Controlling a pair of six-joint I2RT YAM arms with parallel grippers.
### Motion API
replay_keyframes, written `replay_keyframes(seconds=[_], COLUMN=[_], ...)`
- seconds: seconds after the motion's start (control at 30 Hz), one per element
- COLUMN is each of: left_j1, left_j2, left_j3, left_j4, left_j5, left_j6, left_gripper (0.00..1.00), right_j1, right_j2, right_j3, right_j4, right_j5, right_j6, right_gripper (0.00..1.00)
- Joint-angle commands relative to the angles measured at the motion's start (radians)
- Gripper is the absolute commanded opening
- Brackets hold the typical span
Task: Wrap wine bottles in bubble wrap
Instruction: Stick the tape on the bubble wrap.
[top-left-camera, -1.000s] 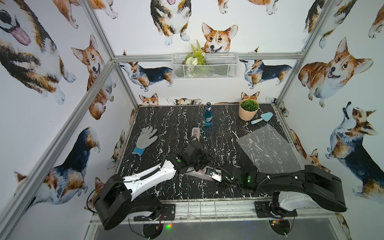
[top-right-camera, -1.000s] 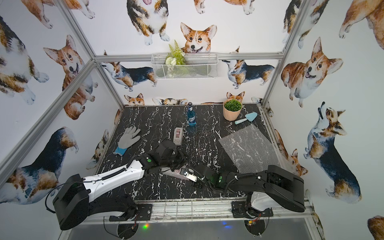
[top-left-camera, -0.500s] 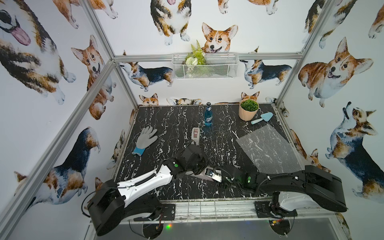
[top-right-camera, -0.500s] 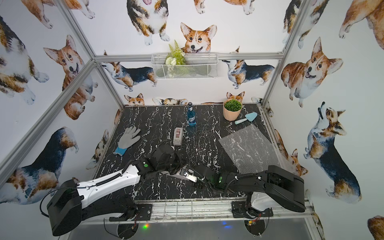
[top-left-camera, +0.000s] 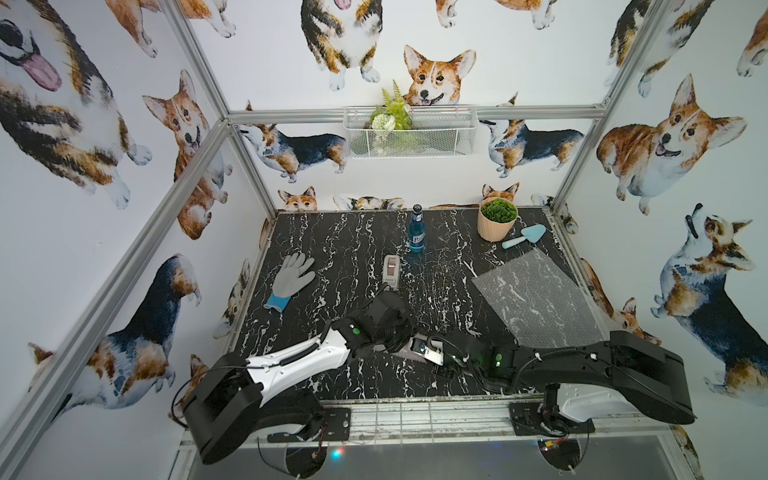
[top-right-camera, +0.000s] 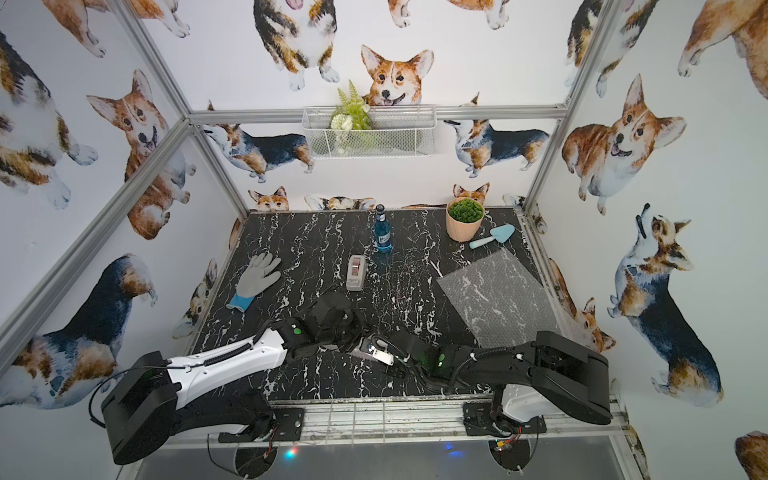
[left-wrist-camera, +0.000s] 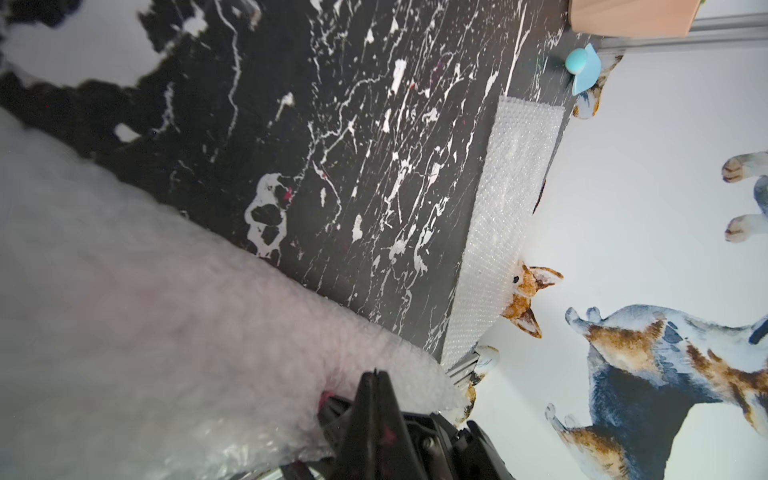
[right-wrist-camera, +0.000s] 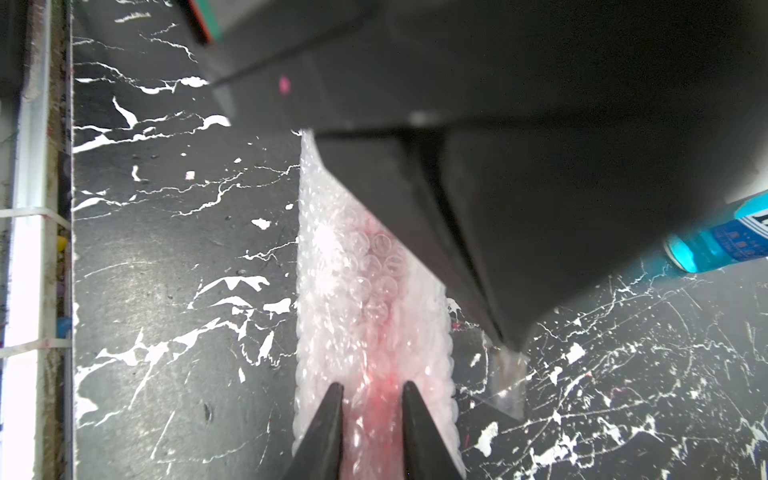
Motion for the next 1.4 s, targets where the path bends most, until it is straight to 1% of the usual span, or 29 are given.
replay_keyframes(seconds=[0.0,0.07,0.13,0.23,0.37,0.73,0.87,1.07,1.13,1.37], left_j1=[0.001,-0.004,-0.007,-0.007,-0.007,-0.01,-0.01,-0.01,-0.01,-0.022], left_j2=[0.035,0.072,0.075,0.068,0.099,0.144,0.174,0.211,0.22,0.24], left_j3=[-0.01,-0.007,-0.009,-0.01,-0.021,-0.013,0.009,0.018,0.02,-0.02], left_j4=[0.071,0.125,0.132,0.112,0.126,0.056,0.004,0.004,-0.026,0.015], left_j5=[0.008,0.03,0.031,0.028,0.037,0.039,0.021,0.009,-0.008,-0.03], left_j6=[-0.014,-0.026,-0.027,-0.018,-0.014,0.063,0.109,0.134,0.154,0.152], left_gripper=[0.0,0.0,0.0,0.0,0.0,0.0,0.0,0.0,0.0,0.0], right_j1=[0.004,0.004,0.004,0.004,0.005,0.008,0.01,0.019,0.019,0.019], right_j2=[0.017,0.015,0.011,0.015,0.027,0.02,0.011,0.004,-0.001,-0.009], right_j3=[-0.01,-0.006,-0.005,-0.003,0.001,-0.007,-0.01,-0.013,-0.015,-0.024], right_j4=[-0.169,-0.173,-0.178,-0.18,-0.18,-0.176,-0.18,-0.181,-0.18,-0.181], right_j5=[-0.043,-0.042,-0.043,-0.044,-0.047,-0.048,-0.05,-0.049,-0.049,-0.052], right_j6=[0.017,0.017,0.02,0.02,0.017,0.018,0.02,0.017,0.02,0.047], right_gripper=[0.25,0.25,0.25,0.25,0.25,0.25,0.25,0.24,0.25,0.28])
